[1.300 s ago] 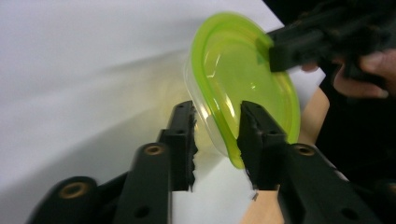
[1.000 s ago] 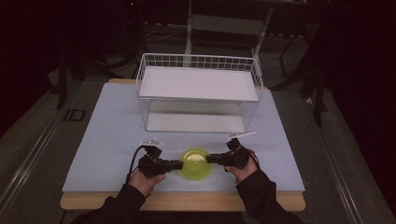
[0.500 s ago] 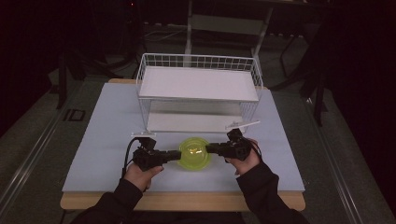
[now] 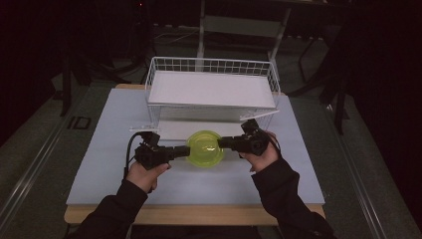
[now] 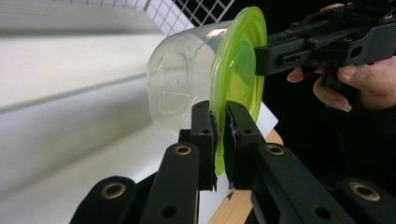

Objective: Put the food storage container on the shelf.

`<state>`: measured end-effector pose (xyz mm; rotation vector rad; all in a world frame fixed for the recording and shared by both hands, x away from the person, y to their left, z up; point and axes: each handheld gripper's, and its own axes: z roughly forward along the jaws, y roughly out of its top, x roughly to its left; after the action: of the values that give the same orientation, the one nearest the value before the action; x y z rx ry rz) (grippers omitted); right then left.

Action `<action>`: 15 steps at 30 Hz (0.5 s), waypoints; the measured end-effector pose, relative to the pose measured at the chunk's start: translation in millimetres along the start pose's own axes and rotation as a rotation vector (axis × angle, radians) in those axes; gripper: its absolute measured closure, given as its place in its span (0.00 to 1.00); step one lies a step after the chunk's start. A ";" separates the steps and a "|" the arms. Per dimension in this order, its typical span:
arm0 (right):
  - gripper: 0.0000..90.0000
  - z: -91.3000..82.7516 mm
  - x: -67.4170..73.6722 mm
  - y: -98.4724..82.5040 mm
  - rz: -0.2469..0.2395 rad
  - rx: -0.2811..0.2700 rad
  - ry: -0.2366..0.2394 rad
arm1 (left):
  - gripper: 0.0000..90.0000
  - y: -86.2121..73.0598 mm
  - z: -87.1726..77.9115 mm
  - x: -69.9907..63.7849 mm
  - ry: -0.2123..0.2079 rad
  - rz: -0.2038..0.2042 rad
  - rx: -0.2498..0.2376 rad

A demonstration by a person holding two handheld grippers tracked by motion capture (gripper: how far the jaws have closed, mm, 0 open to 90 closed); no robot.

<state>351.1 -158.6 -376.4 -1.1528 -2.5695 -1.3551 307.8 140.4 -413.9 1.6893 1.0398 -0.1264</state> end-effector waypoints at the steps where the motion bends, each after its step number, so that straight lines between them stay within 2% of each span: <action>1: 0.89 -1.7 0.8 3.7 -0.002 -0.004 -0.003 | 0.93 3.4 -1.0 -1.0 0.000 0.002 -0.004; 7: 0.89 -11.6 3.4 24.8 -0.012 -0.023 -0.023 | 0.93 20.3 -4.1 -4.4 0.003 0.004 -0.021; 9: 0.89 -15.0 3.7 32.1 -0.017 -0.031 -0.030 | 0.93 31.3 -5.4 -6.8 0.012 0.013 -0.031; 15: 0.89 -20.5 3.8 46.9 -0.025 -0.040 -0.050 | 0.93 48.3 -5.9 -8.1 0.022 0.024 -0.032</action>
<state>370.8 -154.6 -329.2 -1.1790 -2.6119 -1.4069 333.4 139.7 -371.8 1.6776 1.0320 -0.0756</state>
